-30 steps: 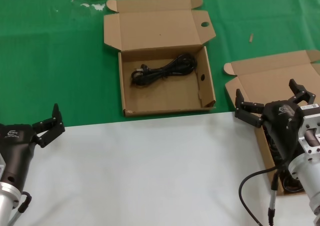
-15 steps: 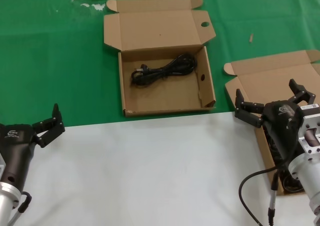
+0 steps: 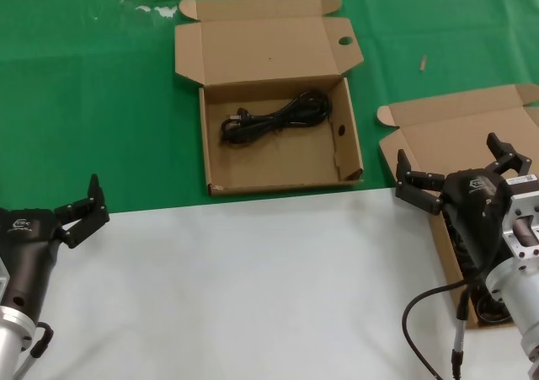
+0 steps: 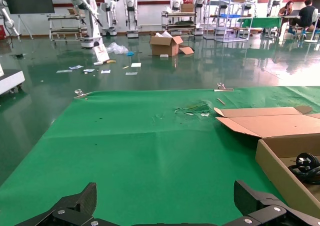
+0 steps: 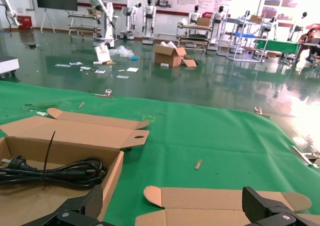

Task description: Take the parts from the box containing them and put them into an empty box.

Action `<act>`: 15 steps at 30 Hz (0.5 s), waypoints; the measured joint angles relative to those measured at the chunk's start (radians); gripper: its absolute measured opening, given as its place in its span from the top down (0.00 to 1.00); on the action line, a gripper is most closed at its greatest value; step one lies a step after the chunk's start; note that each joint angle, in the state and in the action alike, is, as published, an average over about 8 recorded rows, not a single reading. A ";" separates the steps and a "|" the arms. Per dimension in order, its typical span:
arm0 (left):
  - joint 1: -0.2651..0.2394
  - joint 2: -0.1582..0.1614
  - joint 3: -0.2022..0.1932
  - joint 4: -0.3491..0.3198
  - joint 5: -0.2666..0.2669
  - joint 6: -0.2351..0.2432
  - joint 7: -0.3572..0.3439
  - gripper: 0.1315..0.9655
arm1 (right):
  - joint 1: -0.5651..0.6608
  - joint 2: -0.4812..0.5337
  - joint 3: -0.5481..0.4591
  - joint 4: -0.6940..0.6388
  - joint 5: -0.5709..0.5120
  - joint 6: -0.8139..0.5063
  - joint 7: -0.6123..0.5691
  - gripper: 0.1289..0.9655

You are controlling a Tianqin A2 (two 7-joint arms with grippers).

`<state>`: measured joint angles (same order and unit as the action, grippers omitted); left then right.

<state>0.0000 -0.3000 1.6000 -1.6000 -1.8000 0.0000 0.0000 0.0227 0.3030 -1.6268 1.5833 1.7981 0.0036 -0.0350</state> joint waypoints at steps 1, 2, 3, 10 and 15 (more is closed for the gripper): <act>0.000 0.000 0.000 0.000 0.000 0.000 0.000 0.00 | 0.000 0.000 0.000 0.000 0.000 0.000 0.000 0.00; 0.000 0.000 0.000 0.000 0.000 0.000 0.000 0.00 | 0.000 0.000 0.000 0.000 0.000 0.000 0.000 0.00; 0.000 0.000 0.000 0.000 0.000 0.000 0.000 0.00 | 0.000 0.000 0.000 0.000 0.000 0.000 0.000 0.00; 0.000 0.000 0.000 0.000 0.000 0.000 0.000 0.00 | 0.000 0.000 0.000 0.000 0.000 0.000 0.000 0.00; 0.000 0.000 0.000 0.000 0.000 0.000 0.000 0.00 | 0.000 0.000 0.000 0.000 0.000 0.000 0.000 0.00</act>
<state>0.0000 -0.3000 1.6000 -1.6000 -1.8000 0.0000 0.0000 0.0227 0.3030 -1.6268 1.5833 1.7981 0.0036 -0.0350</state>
